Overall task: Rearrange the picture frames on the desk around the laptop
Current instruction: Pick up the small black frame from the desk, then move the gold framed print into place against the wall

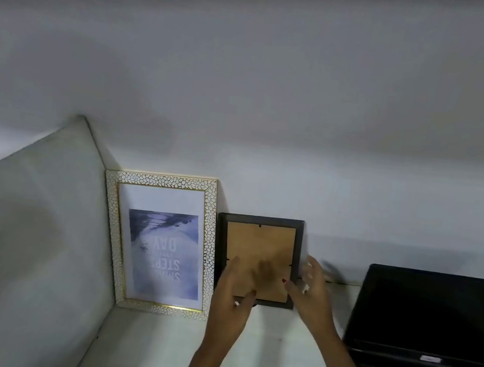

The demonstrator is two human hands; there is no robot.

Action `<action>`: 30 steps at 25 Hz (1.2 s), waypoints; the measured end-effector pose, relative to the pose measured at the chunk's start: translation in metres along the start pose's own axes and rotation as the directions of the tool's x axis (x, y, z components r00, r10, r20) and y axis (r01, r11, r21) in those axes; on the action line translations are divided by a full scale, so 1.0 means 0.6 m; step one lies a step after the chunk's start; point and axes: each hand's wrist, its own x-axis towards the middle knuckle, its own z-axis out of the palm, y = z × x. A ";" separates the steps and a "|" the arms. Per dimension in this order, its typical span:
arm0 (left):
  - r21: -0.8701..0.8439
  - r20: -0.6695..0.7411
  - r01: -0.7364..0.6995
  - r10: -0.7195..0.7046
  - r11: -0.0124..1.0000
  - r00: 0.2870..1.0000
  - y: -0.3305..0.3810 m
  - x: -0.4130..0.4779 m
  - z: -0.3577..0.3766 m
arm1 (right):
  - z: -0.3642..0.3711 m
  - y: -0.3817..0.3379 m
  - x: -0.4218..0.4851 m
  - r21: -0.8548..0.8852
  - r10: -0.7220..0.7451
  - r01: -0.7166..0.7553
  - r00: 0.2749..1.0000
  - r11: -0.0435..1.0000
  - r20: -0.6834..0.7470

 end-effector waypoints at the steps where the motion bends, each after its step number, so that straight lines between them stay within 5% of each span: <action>1: -0.015 -0.001 0.010 -0.010 1.000 1.000 -0.018 0.009 -0.001 | 0.014 0.012 0.026 -0.053 0.011 -0.013 0.999 0.999 -0.051; 7: -0.051 0.088 0.234 -0.229 0.971 0.969 -0.090 0.005 -0.010 | 0.054 0.082 0.119 -0.105 0.166 -0.187 0.969 0.977 -0.185; 11: -0.301 0.129 0.399 -0.378 0.866 0.917 -0.072 -0.025 -0.011 | 0.026 0.038 0.057 -0.029 0.048 -0.059 0.959 0.998 -0.278; 13: -0.471 0.236 0.526 -0.473 0.709 0.849 -0.042 -0.040 -0.015 | 0.004 -0.013 -0.008 0.006 -0.059 0.063 0.959 0.998 -0.279; 15: -0.635 0.426 0.634 -0.485 0.441 0.764 -0.016 -0.057 -0.032 | -0.029 -0.074 -0.085 0.059 -0.165 0.183 0.960 0.981 -0.227; 17: -0.738 0.554 0.642 -0.356 0.208 0.753 -0.005 -0.064 -0.065 | -0.066 -0.115 -0.148 0.140 -0.351 0.359 0.933 0.923 -0.079; 18: -0.742 0.596 0.649 -0.280 0.169 0.753 0.006 -0.073 -0.079 | -0.082 -0.132 -0.175 0.164 -0.406 0.403 0.914 0.901 -0.014; 20: -0.713 0.622 0.651 -0.195 0.259 0.759 0.041 -0.097 -0.085 | -0.119 -0.145 -0.211 0.054 -0.493 0.491 0.864 0.870 0.103; 23: -0.722 0.448 0.477 -0.187 0.501 0.874 0.081 -0.138 -0.059 | -0.181 -0.136 -0.246 -0.181 -0.518 0.508 0.855 0.842 -0.013; 26: -0.778 0.275 0.325 -0.173 0.538 0.946 0.125 -0.174 0.003 | -0.251 -0.138 -0.272 0.189 -0.168 0.205 0.967 0.960 -0.194; 28: -0.837 0.229 0.288 -0.180 0.466 0.957 0.163 -0.200 0.076 | -0.316 -0.132 -0.282 0.523 0.117 -0.115 0.993 0.845 0.029; 29: -0.858 0.234 0.290 -0.179 0.425 0.956 0.180 -0.213 0.125 | -0.354 -0.124 -0.290 0.570 0.095 -0.164 0.984 0.805 0.149; 30: -0.872 0.234 0.286 -0.175 0.396 0.956 0.194 -0.226 0.179 | -0.408 -0.112 -0.297 0.605 0.155 -0.174 0.984 0.777 0.084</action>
